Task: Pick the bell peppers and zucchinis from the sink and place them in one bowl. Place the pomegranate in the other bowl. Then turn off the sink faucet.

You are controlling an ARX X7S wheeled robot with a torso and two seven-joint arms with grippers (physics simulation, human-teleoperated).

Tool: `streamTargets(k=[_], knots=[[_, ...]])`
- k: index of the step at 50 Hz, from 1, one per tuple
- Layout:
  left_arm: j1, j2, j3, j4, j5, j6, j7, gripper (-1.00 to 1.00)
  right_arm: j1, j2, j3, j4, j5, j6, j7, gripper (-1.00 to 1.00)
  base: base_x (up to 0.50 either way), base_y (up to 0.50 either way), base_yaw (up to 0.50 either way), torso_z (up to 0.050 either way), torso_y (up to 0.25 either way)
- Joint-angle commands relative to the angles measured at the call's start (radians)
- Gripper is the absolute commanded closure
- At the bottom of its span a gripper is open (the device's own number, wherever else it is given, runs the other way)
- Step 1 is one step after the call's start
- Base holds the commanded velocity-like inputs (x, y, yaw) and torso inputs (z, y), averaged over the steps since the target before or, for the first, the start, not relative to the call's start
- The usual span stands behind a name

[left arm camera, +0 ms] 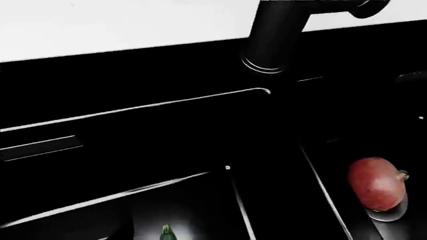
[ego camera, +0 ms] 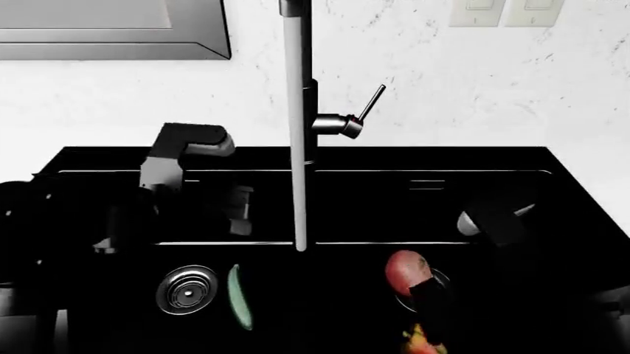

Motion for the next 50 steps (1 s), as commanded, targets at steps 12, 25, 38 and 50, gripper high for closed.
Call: streamTargets(k=[12,25,38,50], knots=[[0.148,-0.091,0.028,-0.004,-0.612,0.086,-0.671,-1.0,-0.036,0.076,0.013,-0.055,0.087,0.109,-0.041,-1.0,0.0,0.0,0.0,0.0,0.0],[0.205,-0.037,-0.008,-0.079,-0.556,0.224,-0.672,-1.0,-0.093,0.068,0.041,-0.078,-0.002,0.066,-0.102,-1.0,0.0,0.0,0.0,0.0,0.0],[0.215,0.0,0.049,-0.192,-0.465,0.273,-0.634,-1.0,-0.063,0.052,0.0,-0.055,-0.024,0.053,-0.115,-1.0,0.0,0.0,0.0,0.0,0.0],[0.229,0.038,0.058,-0.241,-0.453,0.311,-0.632,-1.0,-0.073,0.051,-0.004,-0.059,-0.049,0.029,-0.143,-1.0,0.0,0.0,0.0,0.0,0.0]])
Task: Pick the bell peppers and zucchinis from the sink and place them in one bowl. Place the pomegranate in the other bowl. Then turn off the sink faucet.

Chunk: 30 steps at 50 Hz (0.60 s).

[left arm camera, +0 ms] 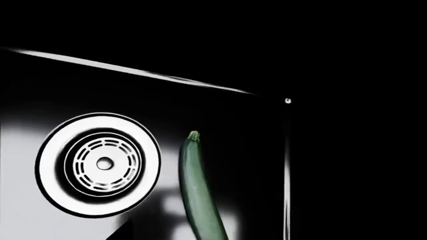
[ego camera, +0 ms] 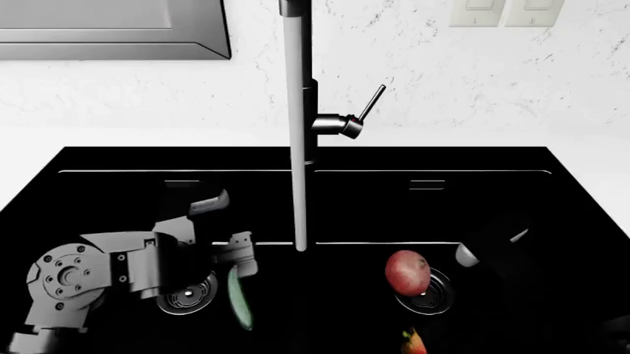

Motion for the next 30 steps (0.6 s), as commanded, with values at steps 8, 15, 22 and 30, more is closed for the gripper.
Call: streamTargets(k=[8,15,22,30], knots=[[-0.02,0.048,0.053,-0.128,0.119,0.115,0.074,-1.0,-0.013,-0.001,0.001,-0.002,-0.047,-0.035,-0.052,-1.0,0.0,0.0,0.0,0.0,0.0],[-0.008,0.063,0.096,-0.161,0.16,0.127,0.102,-1.0,-0.022,0.007,0.002,-0.02,-0.046,-0.048,-0.058,-1.0,0.0,0.0,0.0,0.0,0.0],[-0.01,0.074,0.143,-0.207,0.213,0.146,0.139,-1.0,-0.016,-0.006,-0.003,-0.009,-0.095,-0.045,-0.102,-1.0,0.0,0.0,0.0,0.0,0.0],[-0.016,0.091,0.174,-0.259,0.275,0.21,0.174,-1.0,-0.003,-0.014,-0.01,0.01,-0.141,-0.047,-0.148,-1.0,0.0,0.0,0.0,0.0,0.0]])
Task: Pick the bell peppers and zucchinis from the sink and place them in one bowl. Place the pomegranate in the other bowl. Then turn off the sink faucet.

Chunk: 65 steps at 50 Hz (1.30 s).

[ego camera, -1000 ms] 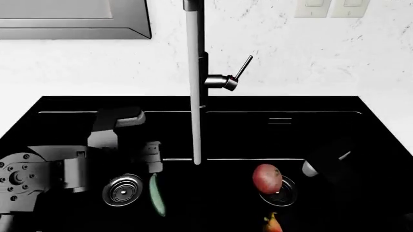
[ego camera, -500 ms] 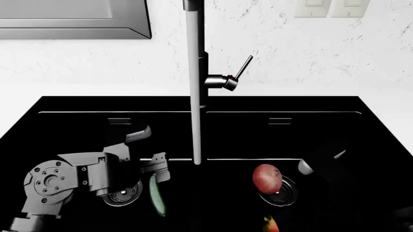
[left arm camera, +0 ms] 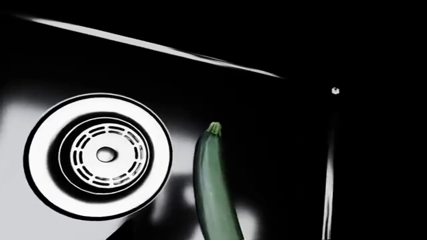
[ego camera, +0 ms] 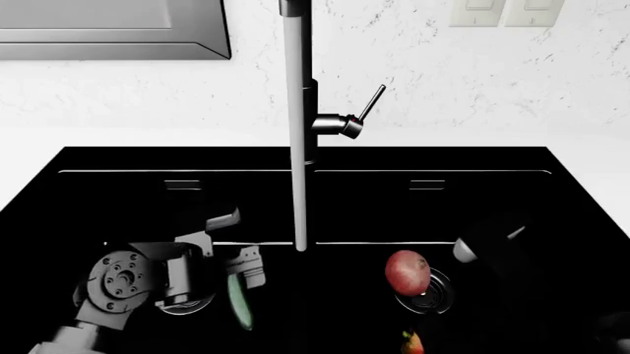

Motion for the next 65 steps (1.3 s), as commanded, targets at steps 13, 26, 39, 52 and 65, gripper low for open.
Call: streamTargets(k=[13,26,39,52,65], knots=[[0.009,0.059,0.107,-0.108,0.132,0.101,0.105,-1.0,-0.04,-0.006,-0.006,-0.012,-0.101,-0.042,-0.092,-1.0,0.0,0.0,0.0,0.0,0.0],[-0.01,0.113,0.187,-0.244,0.234,0.189,0.191,-1.0,-0.034,-0.011,-0.013,0.003,-0.171,-0.061,-0.178,-1.0,0.0,0.0,0.0,0.0,0.0],[-0.04,0.168,0.235,-0.383,0.295,0.257,0.269,-1.0,-0.049,-0.006,-0.016,-0.007,-0.175,-0.083,-0.19,-1.0,0.0,0.0,0.0,0.0,0.0],[-0.072,0.231,0.289,-0.581,0.364,0.343,0.369,-1.0,-0.049,-0.004,-0.021,-0.008,-0.171,-0.094,-0.19,-1.0,0.0,0.0,0.0,0.0,0.0],[-0.114,0.304,0.33,-0.827,0.432,0.454,0.477,-1.0,-0.049,-0.01,-0.033,0.011,-0.193,-0.108,-0.211,-1.0,0.0,0.0,0.0,0.0,0.0]])
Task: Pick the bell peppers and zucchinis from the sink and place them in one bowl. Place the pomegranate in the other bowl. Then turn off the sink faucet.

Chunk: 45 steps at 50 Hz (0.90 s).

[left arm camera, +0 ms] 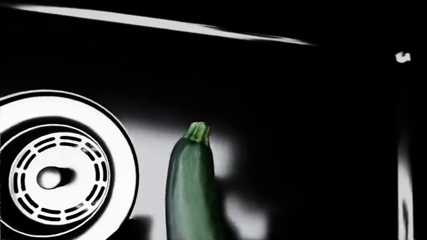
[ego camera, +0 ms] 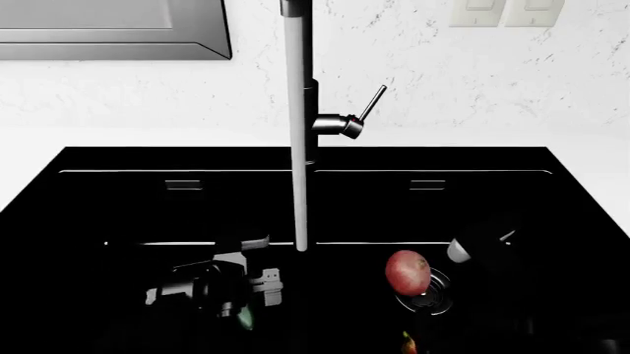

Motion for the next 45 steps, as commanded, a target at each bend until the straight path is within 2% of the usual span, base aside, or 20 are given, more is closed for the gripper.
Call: streamTargets(k=[1,4,5,16,18,22,25,37,45], knots=[[0.02,0.06,0.04,-0.203,0.08,0.087,0.109,-1.0,0.006,-0.005,-0.01,0.015,-0.021,-0.011,-0.022,-1.0,0.0,0.0,0.0,0.0,0.0],[0.025,0.062,0.028,-0.205,0.094,0.087,0.108,-1.0,0.017,-0.008,-0.015,0.024,-0.029,-0.01,-0.032,-1.0,0.0,0.0,0.0,0.0,0.0],[0.026,0.062,0.024,-0.206,0.099,0.086,0.106,1.0,0.019,-0.008,-0.016,0.027,-0.031,-0.01,-0.034,-1.0,0.0,0.0,0.0,0.0,0.0],[0.037,0.055,0.012,-0.168,0.118,0.088,0.092,1.0,0.041,-0.015,-0.028,0.045,-0.043,-0.009,-0.047,-1.0,0.0,0.0,0.0,0.0,0.0],[0.058,0.028,0.007,-0.073,0.105,0.073,0.073,1.0,0.044,-0.015,-0.03,0.046,-0.041,-0.009,-0.045,-1.0,0.0,0.0,0.0,0.0,0.0],[0.133,-0.076,-0.03,0.307,0.037,0.015,-0.012,1.0,0.049,-0.015,-0.033,0.046,-0.037,-0.008,-0.041,-1.0,0.0,0.0,0.0,0.0,0.0],[0.139,-0.116,-0.048,0.46,0.016,0.013,-0.036,1.0,0.056,-0.016,-0.035,0.048,-0.034,-0.007,-0.039,-1.0,0.0,0.0,0.0,0.0,0.0],[0.136,-0.213,-0.074,0.75,-0.007,0.022,-0.072,1.0,0.073,-0.008,-0.039,0.031,0.008,0.001,0.002,-1.0,0.0,0.0,0.0,0.0,0.0],[0.165,-0.285,-0.099,0.904,-0.054,-0.022,-0.117,1.0,0.062,0.056,-0.042,-0.103,0.254,-0.029,0.237,-1.0,0.0,0.0,0.0,0.0,0.0]])
